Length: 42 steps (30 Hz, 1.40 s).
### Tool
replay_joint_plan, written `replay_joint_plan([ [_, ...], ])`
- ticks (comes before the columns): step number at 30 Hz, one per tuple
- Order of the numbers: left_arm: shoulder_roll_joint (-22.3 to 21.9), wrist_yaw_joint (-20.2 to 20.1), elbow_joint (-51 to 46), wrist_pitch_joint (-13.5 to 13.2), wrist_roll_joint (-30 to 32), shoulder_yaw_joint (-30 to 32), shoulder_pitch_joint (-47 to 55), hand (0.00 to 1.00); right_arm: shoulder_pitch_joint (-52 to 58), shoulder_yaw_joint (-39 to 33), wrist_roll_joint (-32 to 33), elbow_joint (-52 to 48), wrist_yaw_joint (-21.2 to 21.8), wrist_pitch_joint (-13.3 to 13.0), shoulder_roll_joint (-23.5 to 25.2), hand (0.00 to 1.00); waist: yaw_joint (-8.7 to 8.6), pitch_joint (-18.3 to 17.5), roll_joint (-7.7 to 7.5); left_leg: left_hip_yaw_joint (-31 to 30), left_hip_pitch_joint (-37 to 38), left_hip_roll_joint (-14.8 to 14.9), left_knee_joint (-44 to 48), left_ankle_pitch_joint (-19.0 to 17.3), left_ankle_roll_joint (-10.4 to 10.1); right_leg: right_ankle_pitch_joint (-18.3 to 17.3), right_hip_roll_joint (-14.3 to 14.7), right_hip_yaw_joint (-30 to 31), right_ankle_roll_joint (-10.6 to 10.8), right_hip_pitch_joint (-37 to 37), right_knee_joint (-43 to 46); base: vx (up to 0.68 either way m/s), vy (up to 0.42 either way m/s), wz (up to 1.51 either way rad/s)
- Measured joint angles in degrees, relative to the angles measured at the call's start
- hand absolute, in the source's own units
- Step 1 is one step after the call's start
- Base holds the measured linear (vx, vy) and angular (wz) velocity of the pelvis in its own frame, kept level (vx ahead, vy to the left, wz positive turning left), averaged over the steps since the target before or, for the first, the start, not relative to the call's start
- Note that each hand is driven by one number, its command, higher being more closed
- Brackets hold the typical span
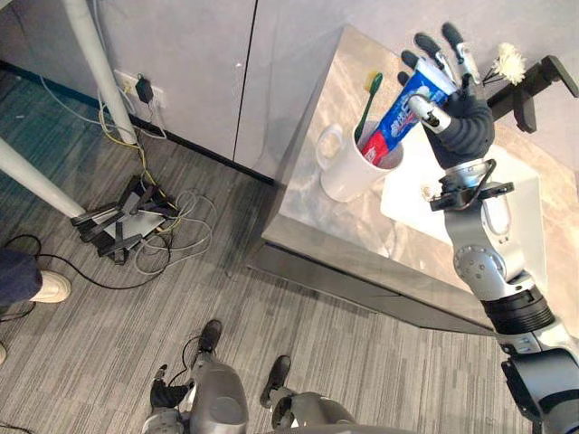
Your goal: Organize washtable
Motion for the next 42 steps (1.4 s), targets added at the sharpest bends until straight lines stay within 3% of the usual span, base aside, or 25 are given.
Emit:
replay_joint_plan([
  [14,1.08,-0.93,0.02,0.04,-0.03,-1.0,0.49,0.0,0.05,-2.08,0.0,-0.04,0.08,0.0,0.01,0.0,-0.66,-0.36,-0.49,0.51,0.58,0.09,-0.01,0.22,-0.16,0.24,0.02,0.16,-0.31,0.29,-0.01,-0.01,-0.001,-0.01],
  [17,1.36,-0.94,0.03,0.07,0.0,-0.99,0.77,0.0,1.58,-6.5,-0.04,-0.79,-0.05,-0.04,0.05,0.0,-0.85,-0.83,-0.9,0.98,1.11,0.19,-0.09,0.22,-0.17,0.67,0.08,0.52,-0.56,0.81,-0.59,-0.01,-0.004,-0.1],
  [21,1.31,-0.95,1.4,0.18,0.07,-0.64,2.09,0.0,5.42,-19.31,-0.09,-1.25,-2.11,-1.4,0.11,0.0,-2.04,-4.56,-0.61,3.29,2.97,0.58,-0.77,0.2,-0.18,1.65,0.23,2.24,-0.34,1.34,-0.94,-0.02,0.005,-0.28],
  [23,0.83,-0.95,3.57,0.58,0.15,0.63,2.95,0.0,9.09,-25.1,-1.49,-1.73,-3.78,-2.86,0.23,0.0,-3.91,-7.4,0.9,4.55,4.49,0.65,-1.77,0.11,-0.27,1.68,0.21,3.43,-0.34,1.46,-0.92,-0.03,0.006,-0.29],
  [27,-0.19,-0.84,4.98,0.79,0.16,2.88,3.71,0.0,15.5,-34.26,-8.83,-2.22,-7.94,-4.83,2.26,0.0,-4.66,-10.79,3.34,6.12,6.99,0.78,-3.69,-0.19,-0.26,1.67,0.31,5.03,-0.35,2.29,-0.95,-0.02,-0.006,-0.26],
  [28,-0.36,-0.83,5.13,0.69,0.04,3.59,3.65,0.0,17.87,-36.97,-11.4,-2.22,-9.26,-4.89,2.9,0.0,-5.37,-11.48,4.79,6.1,7.28,0.68,-4.23,-0.18,-0.28,1.65,0.31,5.15,-0.34,2.14,-1.17,-0.03,-0.011,-0.09],
  [29,-0.4,-0.82,5.13,0.66,0.04,3.71,3.59,0.0,18.47,-37.64,-12.84,-2.2,-9.85,-4.83,3.05,0.0,-5.54,-11.96,4.63,6.04,7.39,0.63,-4.29,-0.15,-0.33,1.65,0.28,5.15,-0.34,2.27,-1.24,-0.05,-0.004,-0.18],
  [30,-0.72,-0.86,5.17,0.27,0.05,4.86,3.48,0.0,22.85,-42.16,-21.12,-2.15,-12.08,-4.71,5.18,0.0,-5.89,-13.15,6.3,5.95,7.95,0.04,-5.17,-0.13,-0.35,1.1,-0.06,5.24,-0.48,2.07,-1.89,-0.02,-0.005,-0.16],
  [31,-0.96,-0.89,5.28,0.11,0.04,5.25,3.32,0.0,24.39,-43.47,-23.69,-1.99,-12.71,-4.71,6.08,0.0,-6.15,-13.81,6.26,5.62,8.27,-0.1,-5.52,-0.03,-0.47,1.03,-0.04,5.32,-0.52,2.19,-1.88,-0.03,-0.004,-0.13],
  [32,-1.4,-0.87,5.36,-0.1,0.05,5.89,3.4,0.0,27.81,-45.41,-26.92,-0.92,-13.67,-4.72,8.47,0.0,-7.16,-14.71,7.18,5.2,8.35,-0.28,-5.71,0.02,-0.53,0.42,-0.06,5.13,-0.23,2.23,-1.71,0.0,-0.003,-0.04],
  [35,-1.69,-0.94,5.93,-0.33,-0.09,7.15,3.31,0.0,36.0,-48.32,-33.65,4.47,-16.17,-2.17,15.75,0.0,-8.18,-15.86,8.52,5.26,8.87,-0.32,-5.52,0.11,-0.66,-0.38,0.04,5.28,-0.14,2.38,-1.58,0.02,-0.004,-0.05],
  [37,-1.97,-1.02,8.09,-0.56,-2.31,7.29,1.73,0.0,41.26,-48.46,-39.97,13.26,-18.04,1.7,22.09,0.0,-8.97,-15.96,9.19,5.32,8.97,-0.37,-5.45,0.18,-0.76,-0.43,0.0,5.31,-0.08,2.52,-1.69,0.05,-0.005,-0.01],
  [39,-2.25,-1.02,8.61,-0.59,-4.5,7.27,0.82,0.0,43.23,-48.01,-43.34,21.64,-18.63,4.62,25.24,0.0,-8.98,-15.97,9.68,5.37,9.11,-0.51,-5.44,0.18,-0.77,-0.41,-0.1,5.36,-0.07,2.75,-1.71,0.05,0.004,-0.01],
  [41,-2.47,-0.99,9.18,-0.6,-8.28,7.02,-0.26,0.0,44.2,-46.51,-47.78,36.76,-18.83,10.04,28.68,0.0,-8.92,-15.69,10.95,5.35,9.93,-0.86,-5.43,0.01,-0.52,-0.4,-0.42,5.37,-0.1,3.66,-1.8,0.07,0.014,0.0],
  [42,-2.55,-0.98,9.18,-0.62,-9.02,6.85,-0.56,0.0,44.38,-46.11,-48.64,39.51,-18.84,11.18,29.57,0.0,-8.88,-15.65,11.25,5.34,10.07,-0.98,-5.43,-0.06,-0.43,-0.46,-0.55,5.36,0.0,3.81,-1.81,0.05,0.019,0.01],
])
